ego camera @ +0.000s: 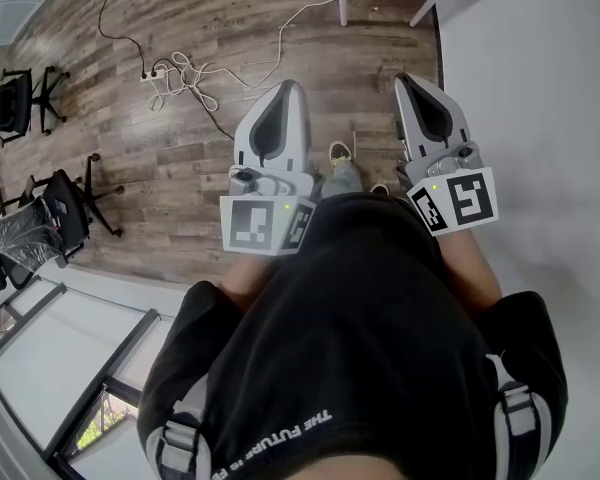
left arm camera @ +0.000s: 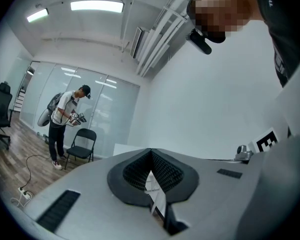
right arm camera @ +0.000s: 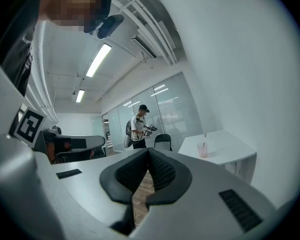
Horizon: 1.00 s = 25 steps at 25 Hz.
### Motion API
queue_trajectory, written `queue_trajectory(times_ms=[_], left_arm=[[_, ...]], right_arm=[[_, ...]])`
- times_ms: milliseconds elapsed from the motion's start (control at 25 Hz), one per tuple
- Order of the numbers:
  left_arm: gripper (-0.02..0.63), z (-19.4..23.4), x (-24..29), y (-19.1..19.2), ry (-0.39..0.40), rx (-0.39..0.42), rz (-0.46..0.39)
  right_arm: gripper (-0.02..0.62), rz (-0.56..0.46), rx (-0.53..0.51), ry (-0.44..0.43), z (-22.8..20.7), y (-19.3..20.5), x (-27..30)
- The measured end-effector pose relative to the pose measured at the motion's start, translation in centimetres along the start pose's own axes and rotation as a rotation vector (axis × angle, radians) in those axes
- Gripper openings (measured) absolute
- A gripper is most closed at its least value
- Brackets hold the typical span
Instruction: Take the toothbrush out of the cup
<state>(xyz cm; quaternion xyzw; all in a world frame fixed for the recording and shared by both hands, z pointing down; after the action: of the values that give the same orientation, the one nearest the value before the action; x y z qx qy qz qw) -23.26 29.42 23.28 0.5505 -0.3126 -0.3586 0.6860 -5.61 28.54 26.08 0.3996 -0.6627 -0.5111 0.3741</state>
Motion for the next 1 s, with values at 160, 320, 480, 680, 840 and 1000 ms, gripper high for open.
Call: queue_trajectory(times_ms=[160, 320, 480, 680, 840, 1000], left_arm=[[0.008, 3.4, 0.9, -1.0, -0.008, -0.006, -0.007], [0.008, 6.5, 1.8, -1.1, -0.015, -0.016, -0.002], [0.008, 9.7, 2.7, -0.9, -0.014, -0.022, 0.012], [0.008, 12.5, 3.0, -0.8, -0.008, -0.034, 0.021], [0.008, 13.4, 2.5, -0.2, -0.002, -0.061, 0.016], [0.008, 13.9, 2.2, 0.9, -0.003, -0.080, 0.009]], right_arm=[[0.017, 0.018, -0.002, -0.005, 1.2, -0.2, 3.1], [0.017, 0.034, -0.012, -0.006, 1.8, 0.1, 6.2], [0.017, 0.060, -0.027, -0.001, 2.3, 0.9, 9.2], [0.017, 0.103, -0.069, 0.000, 3.1, 1.7, 11.6], [0.018, 0.137, -0.118, 0.011, 3.7, 1.9, 12.1], [0.017, 0.145, -0.140, 0.019, 4.0, 1.8, 12.1]])
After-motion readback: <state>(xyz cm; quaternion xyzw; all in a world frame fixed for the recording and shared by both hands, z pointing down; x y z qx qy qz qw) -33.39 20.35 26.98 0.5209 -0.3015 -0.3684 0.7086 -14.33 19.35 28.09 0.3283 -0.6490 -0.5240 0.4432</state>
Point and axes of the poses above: the fingertips, and each gripper's own axes: x forward along the fingers, z to its left, y out of its underside, the point moved 5 cm from there along -x, backward along the fingers, and after that the axes turned 9 degrees about y, right-handed, at the moved point
